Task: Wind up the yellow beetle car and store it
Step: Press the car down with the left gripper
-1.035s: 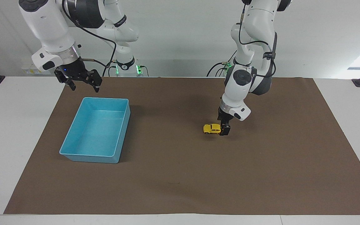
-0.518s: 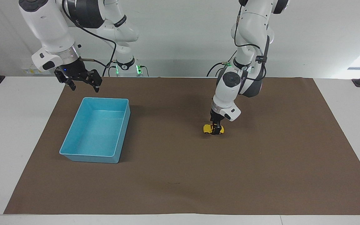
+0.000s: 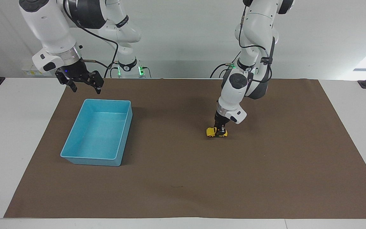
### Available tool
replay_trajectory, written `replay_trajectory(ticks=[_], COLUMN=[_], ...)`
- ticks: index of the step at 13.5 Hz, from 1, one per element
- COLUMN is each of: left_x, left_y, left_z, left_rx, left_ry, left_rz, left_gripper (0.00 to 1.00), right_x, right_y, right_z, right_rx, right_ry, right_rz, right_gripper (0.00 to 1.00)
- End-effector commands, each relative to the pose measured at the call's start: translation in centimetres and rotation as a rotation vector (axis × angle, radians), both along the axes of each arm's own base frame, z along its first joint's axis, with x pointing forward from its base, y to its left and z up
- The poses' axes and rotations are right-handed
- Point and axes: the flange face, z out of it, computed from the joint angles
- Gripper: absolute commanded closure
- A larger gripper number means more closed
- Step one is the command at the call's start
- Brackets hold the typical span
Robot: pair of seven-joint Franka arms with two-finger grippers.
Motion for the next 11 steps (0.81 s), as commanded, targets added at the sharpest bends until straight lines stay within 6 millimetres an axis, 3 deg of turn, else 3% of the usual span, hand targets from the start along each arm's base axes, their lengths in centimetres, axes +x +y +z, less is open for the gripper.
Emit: replay_trajectory(ticks=[1, 5, 8, 11], left_x=[0.1, 0.2, 0.1, 1.1], left_y=[0.0, 1.1, 1.7, 4.2], left_z=[-0.5, -1.2, -3.6, -3.8], left_rx=[-0.022, -0.014, 0.004, 0.008], left_ry=[-0.006, 0.007, 0.038, 0.045], left_rz=[0.033, 0.048, 0.041, 0.073], left_gripper=[1.00, 1.00, 1.00, 1.00], right_x=[-0.3, -0.5, -0.4, -0.4], right_y=[-0.3, -0.2, -0.2, -0.2], right_z=[0.0, 0.1, -0.1, 0.0], right_rx=[0.004, 0.000, 0.000, 0.000], right_ry=[-0.004, -0.004, -0.010, -0.015], right_rz=[0.024, 0.021, 0.015, 0.013], right_gripper=[0.00, 0.00, 0.00, 0.00])
